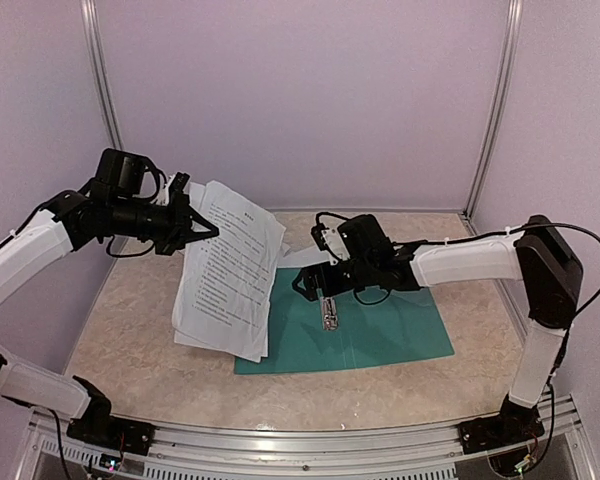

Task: Put the files into the folder
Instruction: Adjust the file at the center of the board.

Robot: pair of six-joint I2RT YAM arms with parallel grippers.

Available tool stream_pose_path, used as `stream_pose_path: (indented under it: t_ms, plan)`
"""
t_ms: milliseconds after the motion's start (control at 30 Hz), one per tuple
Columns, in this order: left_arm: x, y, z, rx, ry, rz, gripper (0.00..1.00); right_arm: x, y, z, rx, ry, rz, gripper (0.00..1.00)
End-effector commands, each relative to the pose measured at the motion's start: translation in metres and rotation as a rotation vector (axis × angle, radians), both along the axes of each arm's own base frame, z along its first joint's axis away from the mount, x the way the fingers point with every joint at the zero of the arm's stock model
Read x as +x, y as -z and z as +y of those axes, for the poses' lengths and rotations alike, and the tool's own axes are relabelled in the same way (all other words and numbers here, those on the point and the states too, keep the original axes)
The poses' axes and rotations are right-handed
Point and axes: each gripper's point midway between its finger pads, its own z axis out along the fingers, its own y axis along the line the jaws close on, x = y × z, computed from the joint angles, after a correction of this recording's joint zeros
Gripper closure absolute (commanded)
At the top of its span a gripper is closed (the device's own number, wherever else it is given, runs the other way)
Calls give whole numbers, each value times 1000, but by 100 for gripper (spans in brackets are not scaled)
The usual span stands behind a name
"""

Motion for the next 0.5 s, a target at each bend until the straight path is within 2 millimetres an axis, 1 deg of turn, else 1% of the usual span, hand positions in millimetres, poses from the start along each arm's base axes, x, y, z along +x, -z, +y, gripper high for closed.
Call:
stream_pose_path:
  t_ms: [0, 33, 67, 133, 167, 233, 267, 333, 367, 400, 467]
  plan:
    - [9, 23, -13, -40, 9, 52, 100, 14, -15, -36, 28, 136, -41, 1]
    - [13, 36, -10, -22, -9, 69, 100, 13, -14, -39, 27, 142, -40, 1]
    - [18, 56, -8, 4, -29, 102, 100, 13, -12, -42, 20, 146, -34, 1]
    - [26, 89, -6, 43, -47, 135, 100, 11, -6, -43, 11, 143, -18, 1]
    - [29, 109, -8, 61, -47, 159, 100, 10, -1, -43, 8, 138, -6, 1]
    - [34, 136, -14, 68, -33, 180, 100, 8, 7, -41, 14, 136, 14, 1]
    - [36, 155, -18, 79, -28, 214, 100, 7, 14, -42, 13, 138, 24, 1]
    - [37, 180, -23, 91, -17, 253, 100, 7, 21, -43, 5, 145, 34, 1]
    - [37, 189, -26, 98, -13, 268, 100, 7, 25, -42, 5, 145, 42, 1]
    - [36, 204, -27, 117, -14, 295, 100, 7, 28, -40, 8, 140, 49, 1]
    - [34, 220, -27, 141, -15, 319, 100, 6, 34, -33, 22, 119, 69, 1]
